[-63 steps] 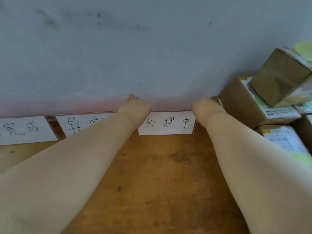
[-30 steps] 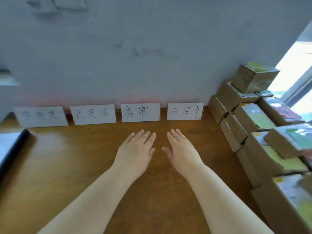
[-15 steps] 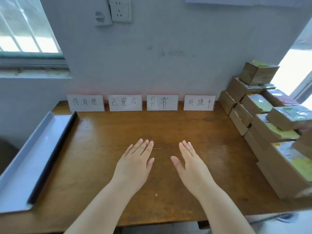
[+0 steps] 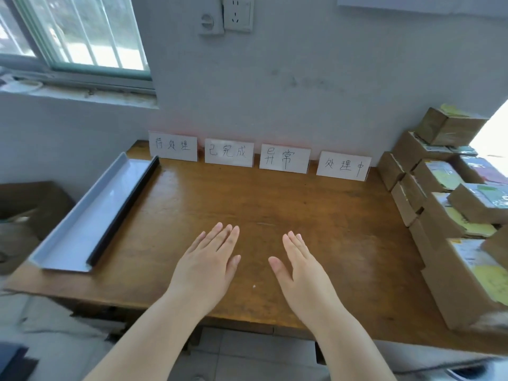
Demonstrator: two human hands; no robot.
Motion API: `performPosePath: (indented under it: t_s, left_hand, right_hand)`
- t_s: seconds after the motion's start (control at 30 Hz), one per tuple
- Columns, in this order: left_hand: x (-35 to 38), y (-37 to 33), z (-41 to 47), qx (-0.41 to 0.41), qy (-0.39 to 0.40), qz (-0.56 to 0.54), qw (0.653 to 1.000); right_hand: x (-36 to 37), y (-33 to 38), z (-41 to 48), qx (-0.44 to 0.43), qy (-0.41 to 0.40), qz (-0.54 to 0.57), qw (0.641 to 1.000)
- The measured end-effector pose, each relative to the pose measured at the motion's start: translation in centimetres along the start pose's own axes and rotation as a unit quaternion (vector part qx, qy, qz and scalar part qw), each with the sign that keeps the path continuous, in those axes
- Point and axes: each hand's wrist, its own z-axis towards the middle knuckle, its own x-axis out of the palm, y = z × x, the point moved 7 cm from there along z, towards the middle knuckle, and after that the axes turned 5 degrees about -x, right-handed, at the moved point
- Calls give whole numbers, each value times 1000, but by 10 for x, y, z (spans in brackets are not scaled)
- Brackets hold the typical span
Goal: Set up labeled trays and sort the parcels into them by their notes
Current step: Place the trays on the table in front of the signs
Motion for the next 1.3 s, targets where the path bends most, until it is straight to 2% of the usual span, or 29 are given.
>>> performPosePath:
  t_s: [0.4, 0.77, 0.93, 1.1, 1.2, 1.3]
  left_hand:
    - [-14, 74, 4, -27, -13, -3, 1000]
    - [-40, 279, 65, -59, -16, -1, 998]
    - [-29, 365, 77, -94, 64, 33, 993]
    - [15, 450, 65, -229, 145, 0, 963]
    - [37, 474, 58, -261, 191, -14, 946]
    - [48, 485, 53, -290, 191, -40, 937]
  right_hand:
    - [41, 68, 35, -52, 49, -11, 997]
    - [133, 209, 152, -79, 70, -33, 994]
    - [185, 256, 187, -62, 100, -19, 993]
    - [242, 264, 202, -13, 162, 0, 987]
    - [273, 267, 214, 13, 184, 17, 983]
    - [302, 270, 225, 44, 182, 45, 981]
